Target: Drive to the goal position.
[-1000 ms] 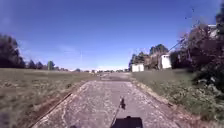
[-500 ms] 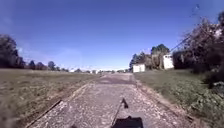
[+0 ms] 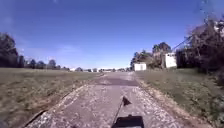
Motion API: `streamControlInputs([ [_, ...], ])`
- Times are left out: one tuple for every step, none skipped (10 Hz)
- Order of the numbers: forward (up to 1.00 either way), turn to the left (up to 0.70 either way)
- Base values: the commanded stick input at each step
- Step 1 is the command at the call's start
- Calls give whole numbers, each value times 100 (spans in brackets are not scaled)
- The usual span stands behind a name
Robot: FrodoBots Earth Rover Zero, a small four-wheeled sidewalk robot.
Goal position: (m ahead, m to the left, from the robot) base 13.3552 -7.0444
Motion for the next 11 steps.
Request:
streamControlInputs([
  [100,0],
  [100,0],
  [100,0],
  [100,-1],
  [100,-3],
  [100,-40],
  [100,-39],
  [100,-33],
  [100,-20],
  [100,0],
  [100,0],
])
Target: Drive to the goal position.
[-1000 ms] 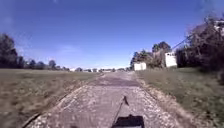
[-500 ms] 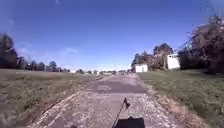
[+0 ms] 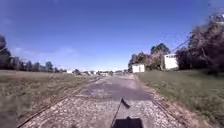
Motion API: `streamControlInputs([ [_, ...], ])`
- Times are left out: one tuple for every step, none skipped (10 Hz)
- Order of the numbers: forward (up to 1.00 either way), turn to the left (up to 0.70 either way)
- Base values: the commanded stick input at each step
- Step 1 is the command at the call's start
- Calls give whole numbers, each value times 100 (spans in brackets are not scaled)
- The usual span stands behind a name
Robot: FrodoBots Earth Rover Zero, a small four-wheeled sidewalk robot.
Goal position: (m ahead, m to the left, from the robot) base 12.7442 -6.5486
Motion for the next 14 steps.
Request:
streamControlInputs([
  [100,0],
  [100,0],
  [100,0],
  [100,0],
  [100,0],
  [100,0],
  [100,0],
  [100,0],
  [100,0],
  [100,0],
  [100,0],
  [100,0],
  [100,0],
  [100,0],
])
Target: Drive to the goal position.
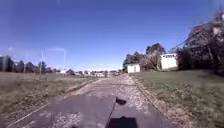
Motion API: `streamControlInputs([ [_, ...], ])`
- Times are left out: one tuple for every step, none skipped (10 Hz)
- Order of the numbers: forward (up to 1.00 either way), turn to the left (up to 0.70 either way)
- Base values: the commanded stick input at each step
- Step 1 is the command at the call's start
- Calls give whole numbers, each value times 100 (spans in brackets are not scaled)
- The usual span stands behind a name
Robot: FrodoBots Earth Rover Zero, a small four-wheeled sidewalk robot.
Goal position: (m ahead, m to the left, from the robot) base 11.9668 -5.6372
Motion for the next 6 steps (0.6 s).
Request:
streamControlInputs([
  [100,0],
  [100,0],
  [100,0],
  [100,0],
  [100,0],
  [100,0],
])
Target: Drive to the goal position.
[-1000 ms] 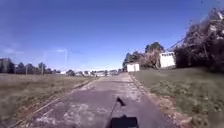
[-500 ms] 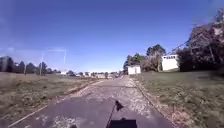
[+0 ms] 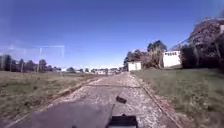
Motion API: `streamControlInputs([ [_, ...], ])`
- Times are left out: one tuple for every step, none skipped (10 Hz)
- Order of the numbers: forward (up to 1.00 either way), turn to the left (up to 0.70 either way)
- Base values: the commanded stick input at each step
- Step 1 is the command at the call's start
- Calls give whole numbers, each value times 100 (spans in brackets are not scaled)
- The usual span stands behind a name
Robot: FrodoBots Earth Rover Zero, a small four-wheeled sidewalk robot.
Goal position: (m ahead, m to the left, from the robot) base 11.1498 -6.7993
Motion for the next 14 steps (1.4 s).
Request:
streamControlInputs([
  [100,0],
  [100,0],
  [100,0],
  [100,0],
  [100,0],
  [100,0],
  [100,0],
  [100,0],
  [100,0],
  [100,0],
  [100,0],
  [100,0],
  [100,0],
  [100,0],
])
